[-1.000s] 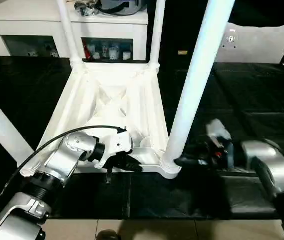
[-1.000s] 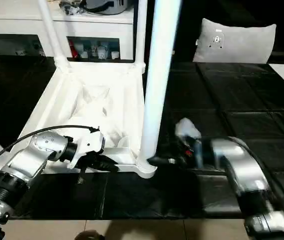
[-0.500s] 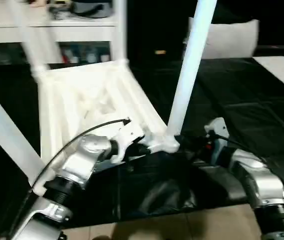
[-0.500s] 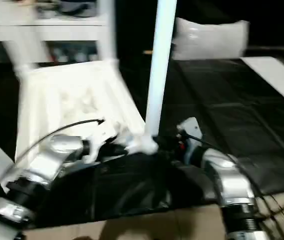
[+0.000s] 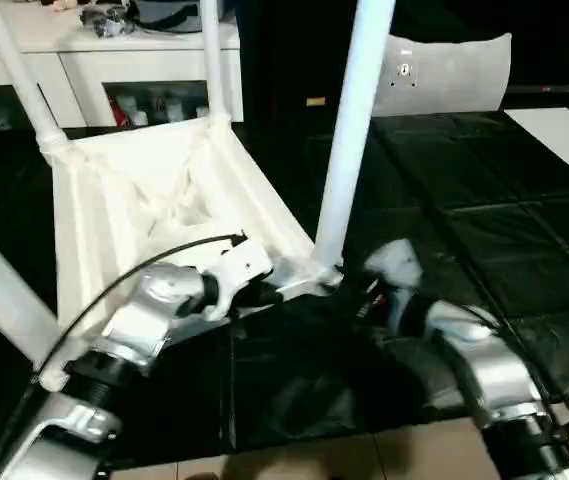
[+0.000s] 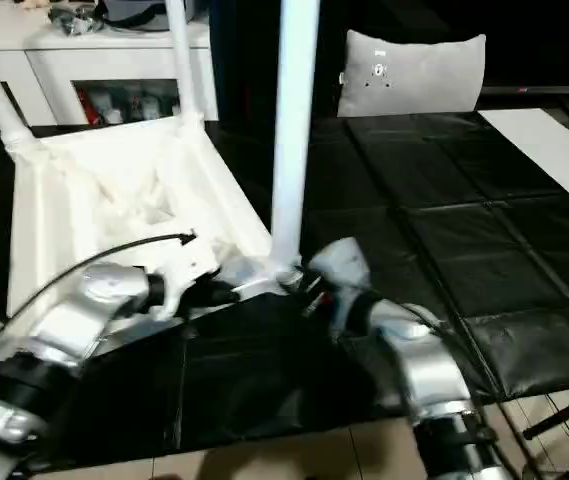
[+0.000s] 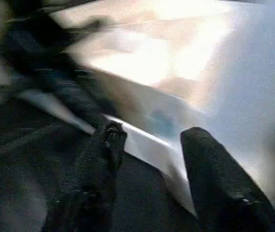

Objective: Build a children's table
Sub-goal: Rotate leg to tighten

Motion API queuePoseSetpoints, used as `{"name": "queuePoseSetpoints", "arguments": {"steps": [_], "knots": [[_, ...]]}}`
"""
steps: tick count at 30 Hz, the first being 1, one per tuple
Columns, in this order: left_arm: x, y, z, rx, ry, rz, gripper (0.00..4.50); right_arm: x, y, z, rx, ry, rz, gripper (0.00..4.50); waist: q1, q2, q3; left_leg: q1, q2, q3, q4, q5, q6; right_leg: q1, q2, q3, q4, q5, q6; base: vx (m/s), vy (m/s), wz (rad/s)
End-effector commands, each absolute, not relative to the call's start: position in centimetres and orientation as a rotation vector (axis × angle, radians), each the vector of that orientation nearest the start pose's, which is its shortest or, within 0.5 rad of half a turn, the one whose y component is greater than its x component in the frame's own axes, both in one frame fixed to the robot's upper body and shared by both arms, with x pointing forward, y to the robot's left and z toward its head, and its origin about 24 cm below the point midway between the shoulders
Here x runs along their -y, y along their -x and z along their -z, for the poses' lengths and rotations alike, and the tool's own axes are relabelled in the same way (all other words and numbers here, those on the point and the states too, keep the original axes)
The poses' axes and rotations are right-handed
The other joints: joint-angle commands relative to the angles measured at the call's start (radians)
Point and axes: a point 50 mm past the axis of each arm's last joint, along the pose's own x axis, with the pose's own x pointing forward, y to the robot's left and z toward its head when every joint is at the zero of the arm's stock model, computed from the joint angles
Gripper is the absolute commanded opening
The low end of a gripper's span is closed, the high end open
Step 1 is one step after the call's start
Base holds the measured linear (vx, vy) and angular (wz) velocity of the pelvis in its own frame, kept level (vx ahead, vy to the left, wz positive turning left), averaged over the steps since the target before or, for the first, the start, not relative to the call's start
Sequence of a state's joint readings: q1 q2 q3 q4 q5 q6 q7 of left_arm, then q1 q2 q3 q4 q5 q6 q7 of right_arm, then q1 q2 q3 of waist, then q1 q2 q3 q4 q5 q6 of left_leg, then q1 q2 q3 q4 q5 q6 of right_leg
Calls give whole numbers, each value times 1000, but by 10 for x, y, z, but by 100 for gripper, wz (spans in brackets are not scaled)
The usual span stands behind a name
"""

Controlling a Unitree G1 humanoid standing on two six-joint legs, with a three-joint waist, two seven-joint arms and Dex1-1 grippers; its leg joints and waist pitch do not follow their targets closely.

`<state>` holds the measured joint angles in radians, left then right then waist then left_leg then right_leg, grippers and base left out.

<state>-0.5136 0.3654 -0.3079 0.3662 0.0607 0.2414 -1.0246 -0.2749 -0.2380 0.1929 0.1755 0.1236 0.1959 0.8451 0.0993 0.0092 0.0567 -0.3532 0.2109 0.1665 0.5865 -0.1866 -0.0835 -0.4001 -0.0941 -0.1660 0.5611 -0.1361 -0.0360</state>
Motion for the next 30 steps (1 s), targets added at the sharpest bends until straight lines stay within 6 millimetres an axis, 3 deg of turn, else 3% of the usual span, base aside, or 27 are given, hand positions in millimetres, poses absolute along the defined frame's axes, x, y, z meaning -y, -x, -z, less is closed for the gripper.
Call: {"name": "queuePoseSetpoints", "arguments": {"steps": [1,3,5,8,9,12,13,14,15,16,17,18,21,22,23,26,27,28,30], "knots": [[-101,-303,-72,-303,-490,1355,0,93,-277,-54,-189,135,-1111,235,10,1,-78,6,31,-9,-67,-204,58,57,-73,67,-60,-319,-108,0,0,0],[-105,-302,-72,-305,-505,1389,0,85,-276,-56,-193,141,-1143,249,28,2,-82,11,36,-6,-66,-168,55,53,-72,75,-48,-262,-136,0,0,0],[-109,-302,-72,-318,-530,1423,0,75,-275,-59,-199,151,-1176,256,42,5,-78,11,37,-7,-70,-175,42,51,-71,79,-43,-260,-142,0,0,0],[-112,-301,-72,-328,-550,1451,0,67,-273,-60,-211,165,-1206,287,48,5,-72,11,35,-7,-75,-227,18,51,-73,85,-47,-309,-124,0,0,0],[-116,-302,-72,-336,-575,1463,0,57,-270,-60,-239,173,-1234,294,48,0,-70,13,32,-8,-77,-255,6,51,-74,85,-53,-359,-105,0,0,0],[-121,-305,-70,-348,-609,1455,0,43,-261,-61,-279,168,-1287,323,47,2,-67,14,29,-11,-78,-288,-6,50,-77,85,-64,-447,-64,0,0,0],[-123,-308,-69,-355,-616,1430,0,87,-270,-71,-293,162,-1279,331,47,1,-67,14,30,-12,-79,-290,-11,50,-79,85,-63,-458,-56,0,0,0],[-123,-308,-68,-358,-616,1421,0,101,-273,-74,-297,162,-1274,331,47,0,-67,19,29,-11,-79,-303,-6,52,-76,83,-69,-474,-45,0,0,0],[-125,-313,-67,-372,-617,1378,0,167,-282,-100,-288,176,-1247,343,64,2,-65,38,31,-3,-66,-341,15,42,-70,85,-77,-492,-18,0,0,0],[-126,-315,-66,-371,-618,1356,0,187,-284,-109,-275,181,-1229,356,71,3,-62,41,35,-3,-66,-350,18,39,-70,88,-80,-507,-13,0,0,0],[-126,-317,-66,-369,-614,1333,0,193,-285,-110,-269,170,-1217,356,69,-5,-59,31,27,-3,-65,-350,23,43,-72,83,-84,-542,-4,0,0,0],[-126,-321,-65,-374,-606,1291,0,196,-286,-109,-256,144,-1193,367,64,-15,-64,5,18,-7,-65,-298,26,60,-74,75,-80,-553,12,0,0,0],[-129,-327,-63,-386,-577,1216,0,200,-286,-107,-246,117,-1116,402,46,-18,-64,7,7,-4,-55,-281,28,53,-69,58,-95,-603,30,0,0,0],[-129,-327,-63,-387,-565,1213,0,201,-286,-106,-253,119,-1097,402,37,-20,-71,0,5,-8,-50,-262,28,62,-72,47,-97,-606,33,0,0,0],[-129,-327,-63,-385,-557,1215,0,201,-283,-104,-260,105,-1100,411,36,-18,-72,1,5,-8,-51,-255,32,59,-71,46,-99,-596,30,0,0,0],[-130,-326,-62,-385,-552,1219,0,201,-276,-101,-271,80,-1125,436,42,-17,-77,8,13,-6,-53,-230,49,53,-66,58,-87,-505,-12,0,0,0],[-131,-325,-60,-385,-551,1229,0,205,-275,-101,-265,83,-1118,444,44,-13,-77,3,20,-9,-58,-232,56,57,-65,60,-76,-455,-39,0,0,0],[-131,-324,-59,-385,-548,1236,0,207,-275,-102,-253,88,-1098,444,47,-9,-78,7,23,-10,-58,-236,54,54,-67,62,-74,-448,-47,0,0,0],[-132,-322,-58,-389,-556,1255,0,209,-275,-102,-237,93,-1074,444,48,-9,-77,7,22,-8,-59,-244,50,54,-69,64,-72,-436,-65,0,0,0]]}}
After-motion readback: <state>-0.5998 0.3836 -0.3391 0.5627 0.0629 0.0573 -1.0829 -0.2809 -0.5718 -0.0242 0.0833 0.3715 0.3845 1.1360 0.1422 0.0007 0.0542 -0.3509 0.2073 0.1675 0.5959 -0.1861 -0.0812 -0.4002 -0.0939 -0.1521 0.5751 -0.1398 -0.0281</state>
